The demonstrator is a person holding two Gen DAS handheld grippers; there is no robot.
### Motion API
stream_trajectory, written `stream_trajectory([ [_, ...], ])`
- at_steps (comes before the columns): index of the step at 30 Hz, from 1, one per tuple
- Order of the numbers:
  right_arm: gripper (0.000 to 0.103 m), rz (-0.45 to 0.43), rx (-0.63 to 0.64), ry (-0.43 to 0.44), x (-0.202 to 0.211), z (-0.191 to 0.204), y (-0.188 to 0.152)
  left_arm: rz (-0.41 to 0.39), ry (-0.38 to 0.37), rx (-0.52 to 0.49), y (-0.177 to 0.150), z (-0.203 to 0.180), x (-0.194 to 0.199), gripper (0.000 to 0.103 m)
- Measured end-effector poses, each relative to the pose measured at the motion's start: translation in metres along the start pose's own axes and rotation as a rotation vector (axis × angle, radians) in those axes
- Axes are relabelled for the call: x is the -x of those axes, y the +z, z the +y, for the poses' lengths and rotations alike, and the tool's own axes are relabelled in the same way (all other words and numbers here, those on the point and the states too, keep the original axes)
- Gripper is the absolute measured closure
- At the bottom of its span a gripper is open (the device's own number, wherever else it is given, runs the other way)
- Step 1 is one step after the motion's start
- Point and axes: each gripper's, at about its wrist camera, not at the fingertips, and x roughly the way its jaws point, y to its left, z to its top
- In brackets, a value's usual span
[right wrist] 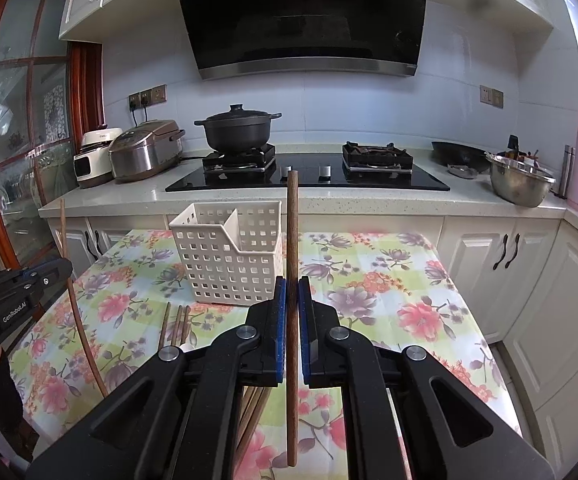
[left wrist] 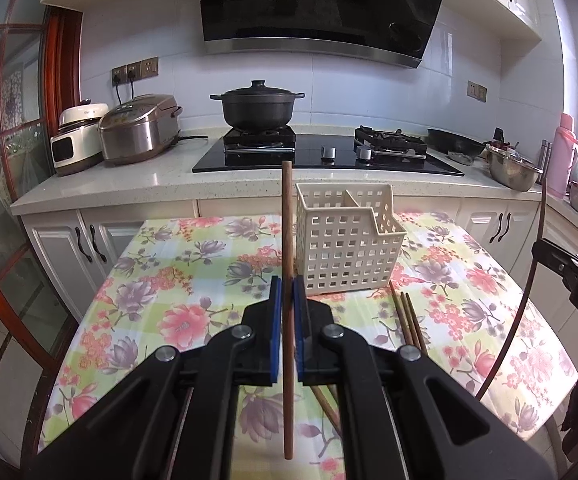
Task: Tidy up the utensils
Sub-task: 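Lower both held chopsticks tip-first into the white perforated basket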
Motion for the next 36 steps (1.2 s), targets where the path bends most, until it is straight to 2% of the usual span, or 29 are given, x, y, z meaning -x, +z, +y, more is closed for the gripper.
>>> stream_trajectory([
  [12,0.096,-0.014,-0.034,0.027,-0.039,-0.004,0.037,-0.026,-0.04,0.019,0.05,-0.002,-0.019,0.097],
  [18,0.096,-0.03,-0.031,0.038,-0.061,0.002,0.067,-0.06,-0.059,0.016,0.093,-0.006,-0.027,0.097],
  [24,0.096,-0.042,-0.048,0.076,-0.087,0.011,0.105,-0.079,-0.111,0.065,0.147,-0.007,-0.046,0.097],
  [31,0.096,-0.095,-0.035,0.082,-0.101,0.023,0.155,-0.124,-0.101,0.09,0.198,-0.007,-0.065,0.097],
  [36,0.096,-0.134,-0.058,0.084,-0.122,0.026,0.175,-0.173,-0.077,0.119,0.223,-0.005,-0.085,0.097],
])
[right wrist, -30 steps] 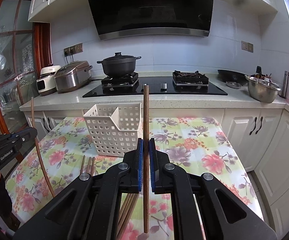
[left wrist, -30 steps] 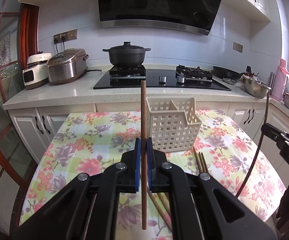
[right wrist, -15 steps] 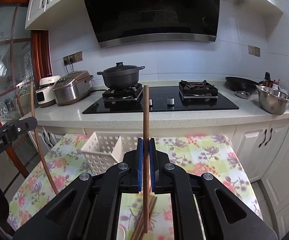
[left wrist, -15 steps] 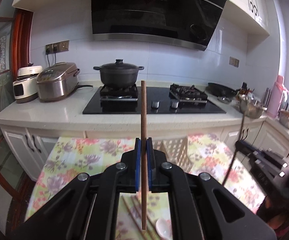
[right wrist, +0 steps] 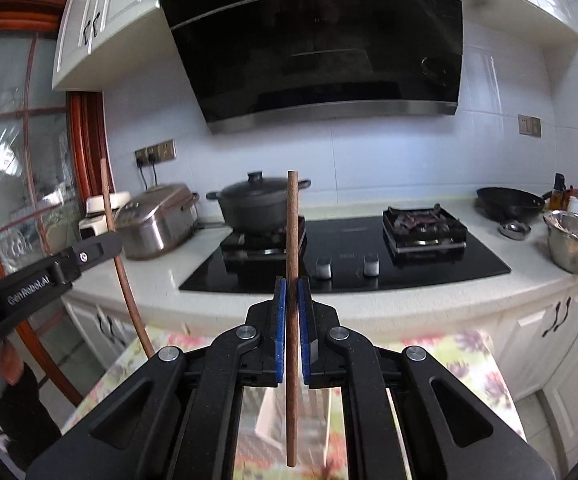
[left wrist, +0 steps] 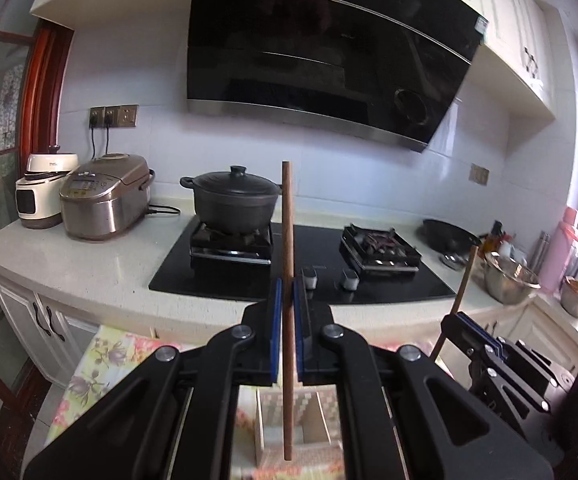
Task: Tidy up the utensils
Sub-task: 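Lower both held chopsticks tip-first into the white perforated basket, then open both grippers to release the chopsticks inside the basket, then move both grippers back down to the remaining chopsticks on the table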
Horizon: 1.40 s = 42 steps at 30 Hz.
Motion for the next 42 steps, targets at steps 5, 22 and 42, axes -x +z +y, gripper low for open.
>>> stream_trajectory([
  [5,0.096,-0.006,0.014,-0.006,-0.029,0.001,-0.006,-0.016,0.031,-0.015,-0.008,-0.002,-0.035,0.097],
  [22,0.089,0.165,-0.001,0.04,-0.081,-0.019,-0.069,0.127,0.06,-0.053,-0.103,0.024,-0.097,0.088],
  [42,0.018,0.164,-0.053,-0.071,0.031,-0.059,-0.153,0.119,0.239,-0.147,-0.181,0.046,0.006,0.005],
])
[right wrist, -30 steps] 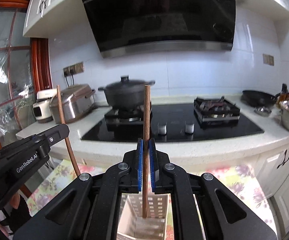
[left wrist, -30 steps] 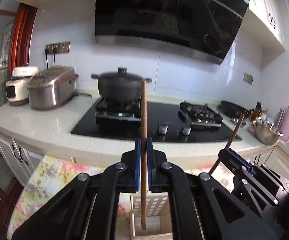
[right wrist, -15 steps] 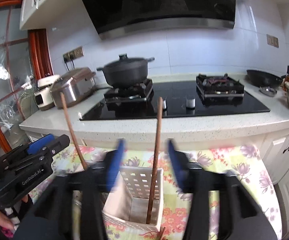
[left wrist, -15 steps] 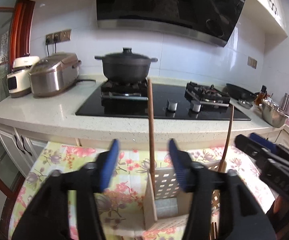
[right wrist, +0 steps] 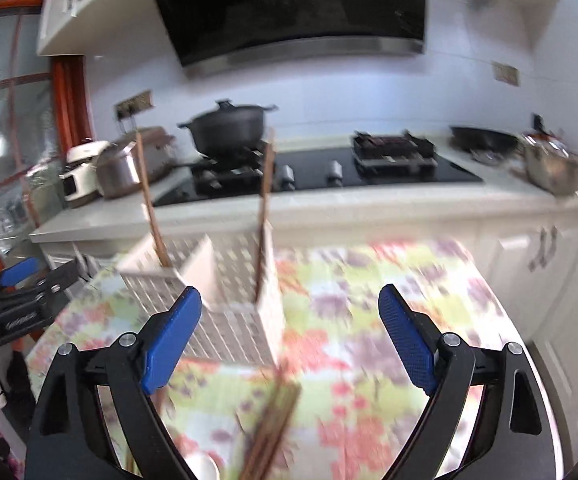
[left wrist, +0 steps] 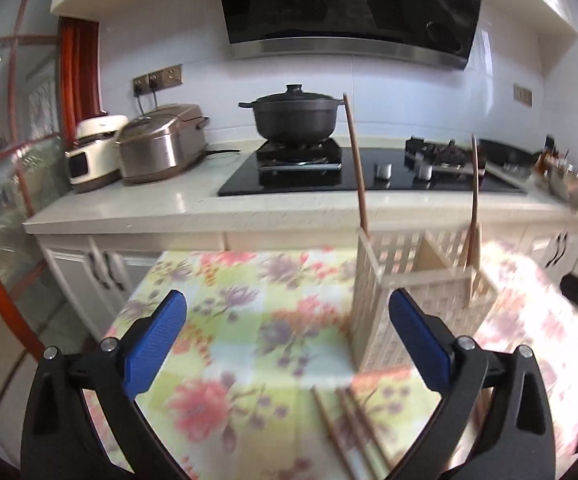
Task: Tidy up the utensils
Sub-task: 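Move both grippers back down to the remaining chopsticks on the table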
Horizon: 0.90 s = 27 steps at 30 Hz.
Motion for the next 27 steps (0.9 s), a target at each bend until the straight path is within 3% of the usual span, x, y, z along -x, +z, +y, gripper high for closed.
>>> stream_trajectory([
  [5,0.018,0.054,-0.05,-0.009,0.002,-0.01,-0.025,0.019,-0.013,-0.011,-0.037,-0.004,0.015,0.005],
  [12,0.018,0.169,-0.061,-0.019,-0.007,-0.013,-0.054,0.147,-0.1,0.134,-0.074,0.017,0.006,0.005],
  [21,0.023,0.244,-0.1,-0.046,-0.019,-0.017,-0.075,0.211,-0.105,0.161,-0.093,0.016,-0.005,0.006],
  [24,0.028,0.272,-0.097,-0.064,-0.025,-0.016,-0.079,0.228,-0.1,0.171,-0.095,0.017,-0.007,0.009],
  [27,0.039,0.313,-0.09,-0.085,-0.032,-0.015,-0.084,0.243,-0.095,0.185,-0.099,0.019,-0.009,0.009],
])
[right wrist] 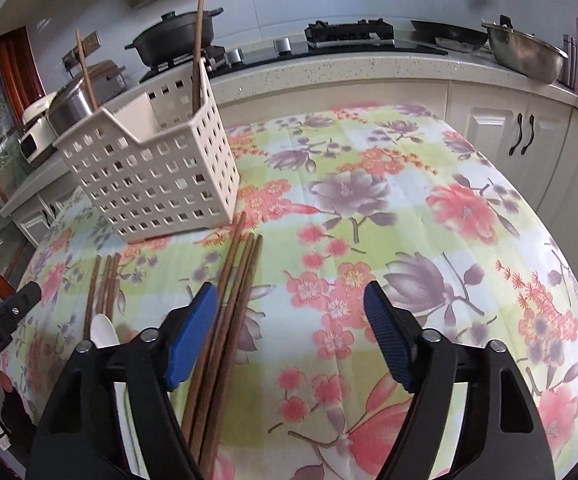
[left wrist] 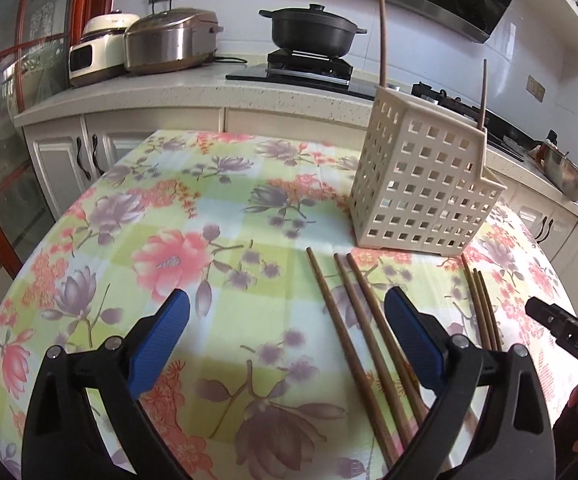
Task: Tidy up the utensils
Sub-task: 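Move both grippers back down to the remaining chopsticks on the table, then grasp one more chopstick with the right gripper while the left gripper grasps another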
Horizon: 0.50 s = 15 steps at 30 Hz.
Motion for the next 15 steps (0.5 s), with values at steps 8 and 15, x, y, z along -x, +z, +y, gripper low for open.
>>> stream_trajectory([
  [8,0.078,0.089,0.016,0.031,-0.022,0.011,-0.004,0.053,-0.003,0.012,-0.004,0.005,-0.012,0.034],
  [15,0.082,0.099,0.035,0.051,-0.026,0.024,-0.002,0.062,0.007,-0.004,-0.005,0.0,-0.014,0.037],
])
